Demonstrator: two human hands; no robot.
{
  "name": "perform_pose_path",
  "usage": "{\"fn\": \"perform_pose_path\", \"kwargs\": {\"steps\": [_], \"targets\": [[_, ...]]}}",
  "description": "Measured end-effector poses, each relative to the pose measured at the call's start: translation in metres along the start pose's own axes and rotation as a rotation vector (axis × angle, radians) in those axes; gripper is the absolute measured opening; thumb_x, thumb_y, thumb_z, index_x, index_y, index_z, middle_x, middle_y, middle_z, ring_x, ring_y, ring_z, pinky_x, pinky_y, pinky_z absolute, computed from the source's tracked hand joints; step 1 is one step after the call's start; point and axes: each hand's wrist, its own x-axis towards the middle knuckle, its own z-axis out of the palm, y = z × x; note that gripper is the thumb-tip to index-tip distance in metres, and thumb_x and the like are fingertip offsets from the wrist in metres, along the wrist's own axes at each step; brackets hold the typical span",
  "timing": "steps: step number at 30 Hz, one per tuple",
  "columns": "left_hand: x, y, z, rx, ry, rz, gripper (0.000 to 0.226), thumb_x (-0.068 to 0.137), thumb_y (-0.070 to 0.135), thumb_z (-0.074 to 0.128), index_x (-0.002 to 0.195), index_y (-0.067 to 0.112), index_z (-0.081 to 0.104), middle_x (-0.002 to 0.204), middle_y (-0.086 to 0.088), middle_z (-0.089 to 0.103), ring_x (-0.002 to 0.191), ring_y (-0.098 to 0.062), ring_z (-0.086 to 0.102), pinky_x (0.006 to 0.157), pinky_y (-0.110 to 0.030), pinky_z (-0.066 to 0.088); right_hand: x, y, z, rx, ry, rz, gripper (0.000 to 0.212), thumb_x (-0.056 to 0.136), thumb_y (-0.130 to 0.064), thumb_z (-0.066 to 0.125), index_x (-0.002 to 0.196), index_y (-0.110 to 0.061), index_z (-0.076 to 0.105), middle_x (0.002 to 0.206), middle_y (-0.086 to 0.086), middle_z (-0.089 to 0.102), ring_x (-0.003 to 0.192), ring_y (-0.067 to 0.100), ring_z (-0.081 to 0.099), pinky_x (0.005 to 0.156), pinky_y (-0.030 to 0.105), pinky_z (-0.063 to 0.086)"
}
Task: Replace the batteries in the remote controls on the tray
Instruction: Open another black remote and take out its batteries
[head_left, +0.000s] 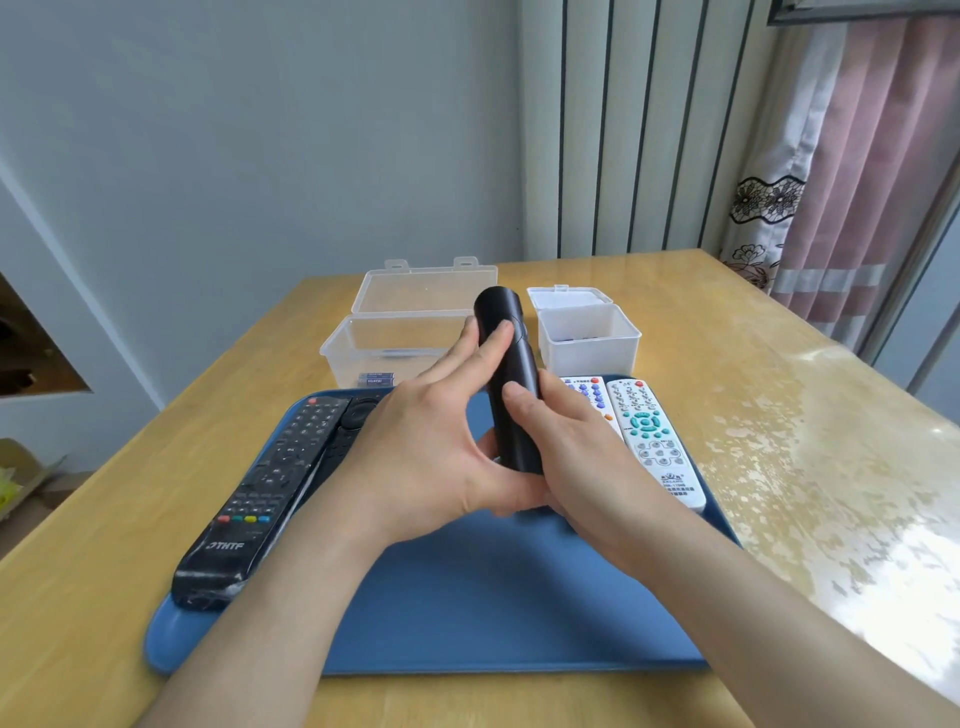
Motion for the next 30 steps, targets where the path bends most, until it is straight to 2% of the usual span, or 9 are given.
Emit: {"fn": "perform_pose_path", "kwargs": {"steps": [4,7,9,12,14,16,19,24,30], "targets": [[0.002,0.002,0.0,-0.14,-0.072,-0.054,0.118,0.048,0.039,0.087,0.145,0.054,0.021,0.136,0.041,0.041,0.107,0.024,0.046,0.096,-0.011,0.042,-0.001,-0.008,-0.001,-0.098,-0.004,-0.047,0.02,0.104,-0.023,0.037,0.121,-0.027,0.046,0.068,0.007,0.066,0.054,0.027,0.061,0.05,0.03,0.048],[0.001,-0.001,-0.002,-0.404,-0.229,-0.056,0.107,0.072,0.018,0.082,0.152,0.04,0.014,0.128,0.023,0.06,0.117,-0.003,0.056,0.11,-0.032,0.039,0.001,-0.007,-0.004,-0.262,0.065,-0.127,0.029,0.102,-0.028,0.038,0.128,-0.041,0.044,0.069,-0.01,0.06,0.045,0.005,0.051,0.046,0.023,0.04],[-0.001,0.001,-0.012,-0.67,-0.297,-0.075,0.078,0.086,0.01,0.061,0.151,0.027,0.02,0.126,0.002,0.066,0.12,-0.019,0.059,0.106,-0.034,0.043,0.002,-0.003,-0.003,-0.458,0.09,-0.251,0.042,0.101,-0.029,0.036,0.139,-0.045,0.033,0.071,-0.018,0.062,0.06,0.005,0.056,0.059,0.031,0.046],[0.002,0.002,-0.016,-0.902,-0.141,-0.2,0.034,0.097,0.016,0.047,0.13,0.014,0.055,0.113,-0.015,0.07,0.108,-0.028,0.066,0.094,-0.038,0.053,-0.002,0.002,0.003,-0.933,0.116,-0.334,0.071,0.097,-0.04,0.039,0.155,-0.03,-0.001,0.126,0.001,0.054,0.109,0.025,0.056,0.088,0.045,0.047],[0.007,-0.004,-0.006,-0.708,0.004,-0.293,0.026,0.103,0.018,0.042,0.115,0.014,0.064,0.103,-0.013,0.073,0.097,-0.03,0.068,0.086,-0.042,0.056,-0.005,0.003,0.008,-1.145,0.087,-0.34,0.083,0.094,-0.046,0.044,0.156,-0.024,-0.008,0.128,0.003,0.047,0.111,0.027,0.054,0.087,0.042,0.047],[0.011,-0.013,0.006,-0.45,0.093,-0.346,0.024,0.101,0.018,0.046,0.116,0.022,0.065,0.1,-0.009,0.073,0.094,-0.028,0.069,0.086,-0.044,0.056,-0.006,0.001,0.007,-1.21,-0.022,-0.325,0.072,0.091,-0.053,0.049,0.15,-0.02,0.022,0.108,-0.003,0.053,0.097,0.023,0.054,0.078,0.036,0.046],[0.011,-0.019,0.015,-0.142,0.156,-0.396,0.035,0.097,0.026,0.049,0.132,0.03,0.052,0.105,-0.005,0.071,0.102,-0.024,0.065,0.093,-0.043,0.05,-0.001,-0.008,-0.011,-1.152,-0.056,-0.275,0.034,0.088,-0.056,0.055,0.113,-0.032,0.06,0.086,-0.007,0.059,0.084,0.014,0.05,0.073,0.032,0.045],[0.009,-0.01,0.023,0.278,-0.066,-0.365,0.043,0.099,0.023,0.037,0.141,0.019,0.042,0.136,-0.004,0.055,0.124,-0.025,0.05,0.101,-0.037,0.04,0.003,-0.011,-0.037,-1.409,-0.024,-0.065,0.061,0.088,-0.061,0.053,0.142,-0.035,0.043,0.145,-0.006,0.04,0.137,0.016,0.026,0.109,0.041,0.033],[0.003,-0.004,0.026,0.349,-0.151,-0.299,0.044,0.1,0.025,0.044,0.143,0.024,0.041,0.138,0.002,0.052,0.128,-0.019,0.045,0.1,-0.027,0.034,0.008,0.0,-0.036,-1.461,-0.088,0.007,0.064,0.087,-0.069,0.048,0.14,-0.033,0.044,0.144,-0.007,0.04,0.137,0.017,0.028,0.103,0.047,0.033]]}}
